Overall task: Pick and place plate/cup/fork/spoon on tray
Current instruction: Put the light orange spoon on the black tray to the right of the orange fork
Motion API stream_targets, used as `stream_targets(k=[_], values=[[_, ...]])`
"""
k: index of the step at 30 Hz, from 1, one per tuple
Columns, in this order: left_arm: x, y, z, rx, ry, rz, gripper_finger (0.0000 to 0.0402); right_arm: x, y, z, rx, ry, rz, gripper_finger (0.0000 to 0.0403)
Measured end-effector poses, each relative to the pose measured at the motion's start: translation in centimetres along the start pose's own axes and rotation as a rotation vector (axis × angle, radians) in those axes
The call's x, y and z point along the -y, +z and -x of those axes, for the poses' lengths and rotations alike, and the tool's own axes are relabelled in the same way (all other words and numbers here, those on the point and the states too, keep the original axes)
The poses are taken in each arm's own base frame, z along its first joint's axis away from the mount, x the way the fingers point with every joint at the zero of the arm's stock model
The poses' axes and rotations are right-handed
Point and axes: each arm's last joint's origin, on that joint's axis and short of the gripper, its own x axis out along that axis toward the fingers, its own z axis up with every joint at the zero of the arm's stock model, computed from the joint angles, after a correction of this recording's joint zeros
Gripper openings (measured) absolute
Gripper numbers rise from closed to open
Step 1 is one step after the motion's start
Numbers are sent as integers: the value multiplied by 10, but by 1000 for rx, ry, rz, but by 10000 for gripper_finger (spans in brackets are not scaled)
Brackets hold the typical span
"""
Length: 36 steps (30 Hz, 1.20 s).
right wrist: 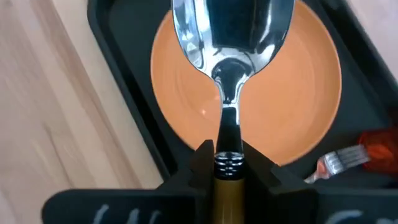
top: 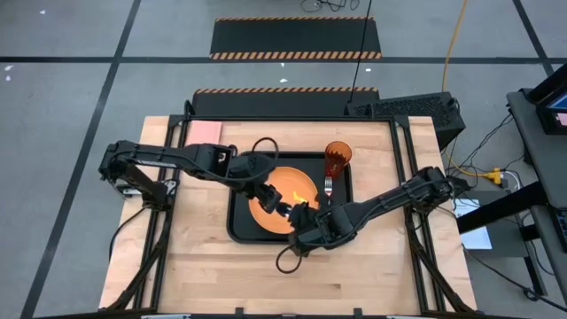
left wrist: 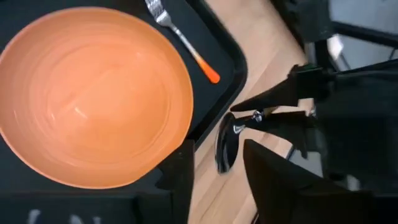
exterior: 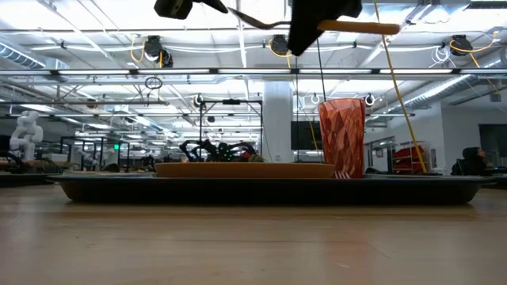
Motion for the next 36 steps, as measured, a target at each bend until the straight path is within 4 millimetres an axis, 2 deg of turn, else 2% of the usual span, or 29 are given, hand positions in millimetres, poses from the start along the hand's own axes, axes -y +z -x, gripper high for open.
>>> stream_targets(k=[4, 8, 11, 15, 19, 23, 28, 36], values=[[-1, 0, 17, 50, -5, -3, 161, 5, -8, 1, -62, -58, -11, 28], [-2, -5, 42, 131, -9, -13, 165, 12, -14, 2, -117, -133, -75, 45], [0, -13, 60, 173, -23, -29, 165, 16, -16, 3, -143, -173, -127, 48], [1, -25, 83, 203, -57, -55, 165, 20, -21, 5, -188, -221, -187, 33], [0, -39, 99, 204, -56, -87, 165, 28, -25, 5, -204, -278, -281, 28], [-4, -51, 108, 168, -23, -123, 165, 38, -33, 5, -210, -264, -382, 31], [-8, -58, 108, 122, 34, -180, 166, 52, -53, 0, -210, -221, -496, 28], [-15, -48, 108, 152, 82, -191, 166, 87, -95, -10, -169, -136, -683, 29]])
